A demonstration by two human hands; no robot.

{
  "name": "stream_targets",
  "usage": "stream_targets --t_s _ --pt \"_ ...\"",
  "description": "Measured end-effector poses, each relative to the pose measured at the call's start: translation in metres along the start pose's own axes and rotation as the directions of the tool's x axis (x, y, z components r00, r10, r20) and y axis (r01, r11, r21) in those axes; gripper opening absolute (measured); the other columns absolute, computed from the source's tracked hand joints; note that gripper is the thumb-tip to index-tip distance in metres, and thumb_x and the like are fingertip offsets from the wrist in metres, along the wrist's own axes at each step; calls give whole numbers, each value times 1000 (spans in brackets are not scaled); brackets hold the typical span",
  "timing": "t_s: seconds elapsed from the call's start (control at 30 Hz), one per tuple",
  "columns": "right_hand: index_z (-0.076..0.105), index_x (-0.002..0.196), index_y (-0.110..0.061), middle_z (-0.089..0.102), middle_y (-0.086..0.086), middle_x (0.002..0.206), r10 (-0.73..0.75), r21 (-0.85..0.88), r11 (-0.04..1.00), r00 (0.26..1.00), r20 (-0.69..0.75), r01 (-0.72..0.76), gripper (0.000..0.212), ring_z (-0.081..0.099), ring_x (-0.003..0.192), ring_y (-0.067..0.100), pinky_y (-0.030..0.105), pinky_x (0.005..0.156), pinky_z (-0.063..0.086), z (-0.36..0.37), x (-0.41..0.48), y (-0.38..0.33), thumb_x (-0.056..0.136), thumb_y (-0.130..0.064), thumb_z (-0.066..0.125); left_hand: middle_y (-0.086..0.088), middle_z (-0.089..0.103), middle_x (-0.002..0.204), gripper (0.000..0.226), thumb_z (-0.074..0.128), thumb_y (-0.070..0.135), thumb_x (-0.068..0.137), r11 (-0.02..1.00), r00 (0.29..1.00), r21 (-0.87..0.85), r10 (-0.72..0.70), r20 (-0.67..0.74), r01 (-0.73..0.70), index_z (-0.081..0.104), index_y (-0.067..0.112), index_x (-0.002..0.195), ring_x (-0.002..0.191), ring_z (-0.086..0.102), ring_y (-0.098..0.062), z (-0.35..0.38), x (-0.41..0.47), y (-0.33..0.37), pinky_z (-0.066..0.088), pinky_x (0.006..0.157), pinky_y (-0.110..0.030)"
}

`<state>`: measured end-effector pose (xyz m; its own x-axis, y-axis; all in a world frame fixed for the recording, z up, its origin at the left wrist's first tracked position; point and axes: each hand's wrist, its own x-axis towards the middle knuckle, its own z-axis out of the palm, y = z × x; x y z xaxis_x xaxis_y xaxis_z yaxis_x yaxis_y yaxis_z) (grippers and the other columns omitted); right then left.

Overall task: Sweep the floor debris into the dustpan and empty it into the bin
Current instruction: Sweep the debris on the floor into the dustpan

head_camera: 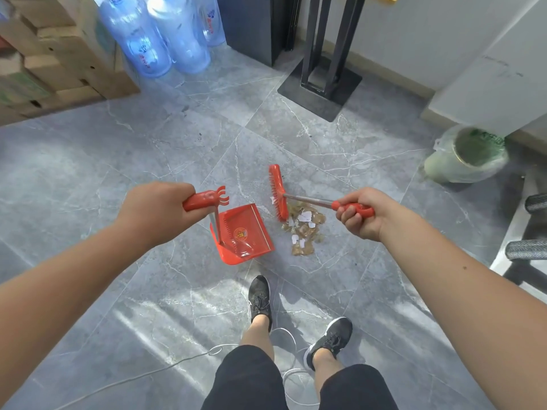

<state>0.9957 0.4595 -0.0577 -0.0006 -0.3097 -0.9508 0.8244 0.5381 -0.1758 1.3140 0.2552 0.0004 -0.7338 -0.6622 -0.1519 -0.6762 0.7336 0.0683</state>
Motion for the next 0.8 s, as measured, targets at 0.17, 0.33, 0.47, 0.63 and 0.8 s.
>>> stream_targets --t_s 0.17,0.33,0.47,0.63,0.8 --pt "49 94 -2 44 4 66 3 85 996 1000 -17 -2 10 44 31 3 13 25 33 6 -6 -6 99 -7 42 4 48 49 56 62 67 83 1000 1000 -12 -16 18 16 51 18 59 46 48 -19 6 8 -12 35 45 -26" --pt "51 94 0 44 4 64 41 136 990 999 -32 -36 14 44 31 2 13 24 31 -3 -29 12 98 -8 41 4 50 50 55 60 68 83 999 999 -5 -38 35 38 51 20 59 46 47 -16 5 15 -23 32 45 -25" --pt "51 95 -2 46 6 63 78 154 985 996 -40 -71 10 44 31 3 13 23 31 -14 -50 31 98 -7 42 4 50 51 56 58 70 83 999 998 5 -49 44 49 51 20 59 48 48 -18 4 20 -31 33 46 -26" --pt "50 98 -1 45 6 65 48 52 998 998 -48 -45 7 44 32 3 13 24 31 3 -59 34 95 -4 44 5 50 49 57 57 72 83 999 998 7 -38 42 38 49 22 58 46 48 -16 6 25 -31 36 46 -25" --pt "54 105 1 47 7 63 -86 -169 983 991 -103 68 13 45 34 5 15 26 34 39 -36 21 93 0 48 6 48 50 56 58 71 83 999 999 11 -34 31 34 50 21 59 46 44 -14 10 28 -27 33 47 -25"
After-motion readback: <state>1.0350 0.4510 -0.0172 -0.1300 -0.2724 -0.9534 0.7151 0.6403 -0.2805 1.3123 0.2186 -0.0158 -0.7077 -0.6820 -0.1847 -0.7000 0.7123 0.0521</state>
